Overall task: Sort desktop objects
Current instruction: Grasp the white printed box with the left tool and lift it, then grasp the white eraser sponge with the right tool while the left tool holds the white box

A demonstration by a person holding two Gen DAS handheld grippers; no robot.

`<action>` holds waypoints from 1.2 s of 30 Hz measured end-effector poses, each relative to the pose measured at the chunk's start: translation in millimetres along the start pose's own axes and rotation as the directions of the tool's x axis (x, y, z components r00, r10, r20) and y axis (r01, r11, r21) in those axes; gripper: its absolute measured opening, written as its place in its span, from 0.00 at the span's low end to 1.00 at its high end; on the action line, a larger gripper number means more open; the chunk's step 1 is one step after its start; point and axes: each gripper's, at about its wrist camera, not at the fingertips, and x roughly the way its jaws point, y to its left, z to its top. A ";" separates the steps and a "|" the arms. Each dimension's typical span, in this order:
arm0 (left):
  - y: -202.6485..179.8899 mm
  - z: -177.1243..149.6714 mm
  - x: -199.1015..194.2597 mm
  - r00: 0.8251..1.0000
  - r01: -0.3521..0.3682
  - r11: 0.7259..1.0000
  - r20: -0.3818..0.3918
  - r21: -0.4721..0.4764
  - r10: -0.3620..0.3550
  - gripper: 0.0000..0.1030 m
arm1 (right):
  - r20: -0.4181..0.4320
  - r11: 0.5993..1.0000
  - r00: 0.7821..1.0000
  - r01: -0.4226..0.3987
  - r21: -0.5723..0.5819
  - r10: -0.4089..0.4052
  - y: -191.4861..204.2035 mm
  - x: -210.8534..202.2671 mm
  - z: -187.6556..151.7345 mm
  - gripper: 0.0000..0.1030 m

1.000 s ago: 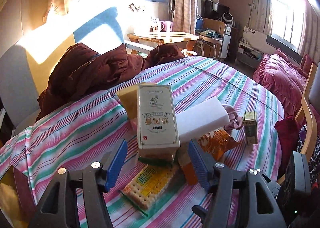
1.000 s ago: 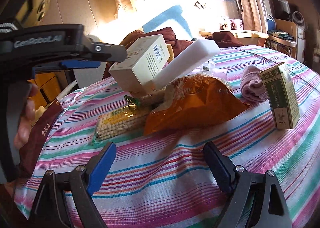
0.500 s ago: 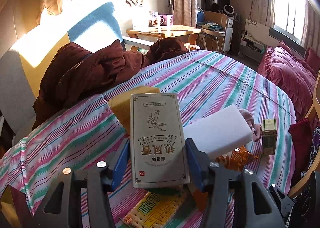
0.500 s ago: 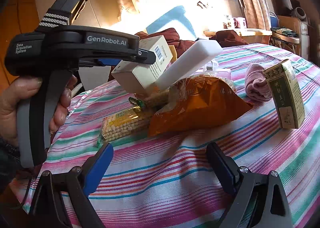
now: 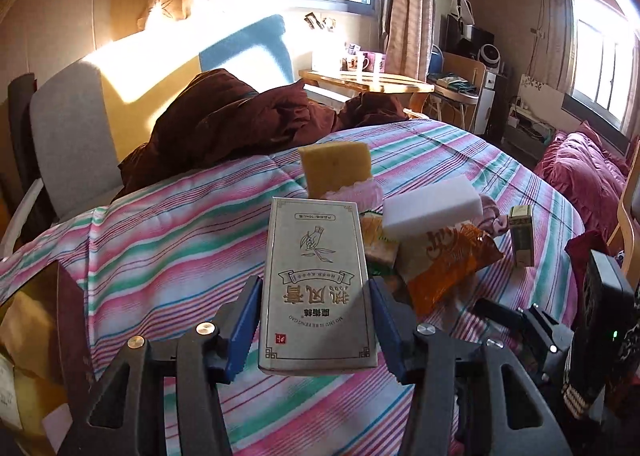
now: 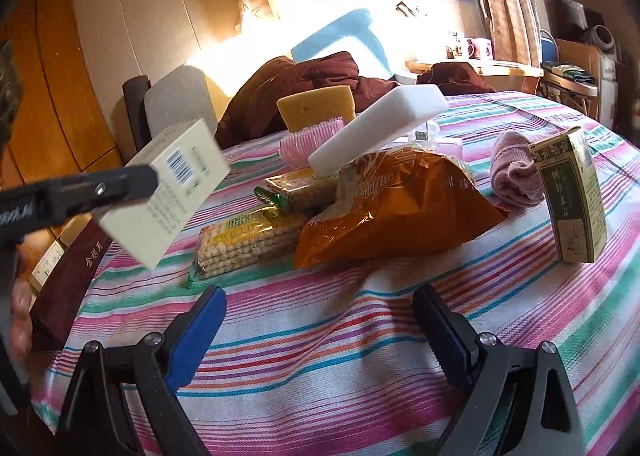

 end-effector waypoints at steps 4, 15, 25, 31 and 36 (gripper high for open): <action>19.2 -33.1 -12.2 0.999 -0.025 0.998 -0.038 -0.062 0.022 0.53 | -0.008 1.000 1.000 0.015 -0.013 -0.015 1.7 0.6 -0.2 0.93; 25.1 -83.8 -41.2 0.999 -0.028 0.995 -0.035 -0.092 0.025 0.53 | -0.037 0.994 0.996 0.084 -0.068 -0.086 13.0 2.7 -1.6 0.93; 26.8 -95.2 -14.9 1.000 -0.014 0.997 -0.024 -0.080 0.012 0.53 | -0.037 0.998 0.997 0.066 0.002 -0.066 3.1 -16.5 8.7 0.91; 27.1 -102.4 -9.0 1.000 -0.012 0.997 -0.008 -0.077 0.011 0.53 | 0.059 0.993 0.995 0.071 0.099 -0.077 -20.2 -38.6 56.6 0.92; 32.1 -104.0 -8.4 1.000 0.020 0.994 0.008 -0.104 -0.019 0.55 | 0.083 0.974 0.989 0.105 0.200 -0.124 -51.4 -23.2 103.5 0.92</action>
